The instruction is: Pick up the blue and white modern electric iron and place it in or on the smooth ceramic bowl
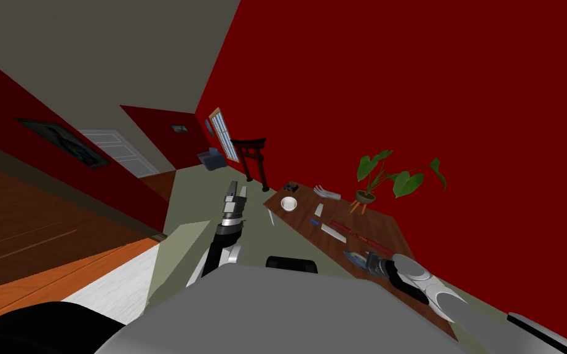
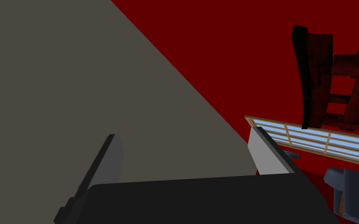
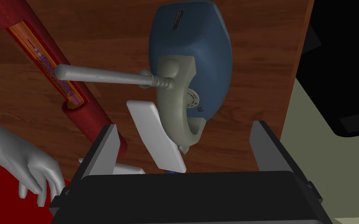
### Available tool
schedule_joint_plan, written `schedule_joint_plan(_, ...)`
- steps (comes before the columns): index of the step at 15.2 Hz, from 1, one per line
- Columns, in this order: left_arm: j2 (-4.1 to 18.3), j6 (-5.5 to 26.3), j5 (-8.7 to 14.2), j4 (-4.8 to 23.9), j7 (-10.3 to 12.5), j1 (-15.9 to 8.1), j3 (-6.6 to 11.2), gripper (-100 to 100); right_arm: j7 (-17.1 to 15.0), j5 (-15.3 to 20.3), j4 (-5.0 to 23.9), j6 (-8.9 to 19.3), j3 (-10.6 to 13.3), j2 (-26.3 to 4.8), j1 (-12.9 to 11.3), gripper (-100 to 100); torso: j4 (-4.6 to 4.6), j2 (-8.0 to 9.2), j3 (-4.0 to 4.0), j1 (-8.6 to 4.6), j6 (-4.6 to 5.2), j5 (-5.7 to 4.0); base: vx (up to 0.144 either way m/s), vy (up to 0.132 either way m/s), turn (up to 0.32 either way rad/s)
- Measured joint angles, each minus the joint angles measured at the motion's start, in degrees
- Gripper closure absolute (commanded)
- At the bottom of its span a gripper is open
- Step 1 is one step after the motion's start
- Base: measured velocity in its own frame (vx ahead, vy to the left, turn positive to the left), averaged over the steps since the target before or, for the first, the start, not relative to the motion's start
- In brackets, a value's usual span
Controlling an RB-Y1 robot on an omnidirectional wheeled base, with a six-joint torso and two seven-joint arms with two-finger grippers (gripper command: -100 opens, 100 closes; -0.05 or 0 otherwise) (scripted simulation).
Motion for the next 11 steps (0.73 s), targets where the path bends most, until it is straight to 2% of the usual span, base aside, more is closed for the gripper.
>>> schedule_joint_plan(5,0.0,0.0,0.0,0.0,0.0,0.0,0.00,0,2.4,2.8,-1.3,-0.5,-6.1,1.5,4.0,-100,-0.02,-0.07,-0.04,0.06,0.00,0.02,0.068,0.004,0.031)
schedule_joint_plan(8,0.0,0.0,0.0,0.0,0.0,0.0,0.00,0,2.8,4.9,-3.8,-0.5,-9.6,1.8,7.4,-100,-0.02,-0.07,-0.04,-0.01,0.01,0.01,0.067,-0.012,0.029)
schedule_joint_plan(11,0.0,0.0,0.0,0.0,0.0,0.0,0.00,0,4.8,6.5,-4.2,-1.0,-13.6,2.8,9.7,-100,-0.01,-0.06,-0.04,0.02,0.00,0.02,0.062,-0.004,0.035)
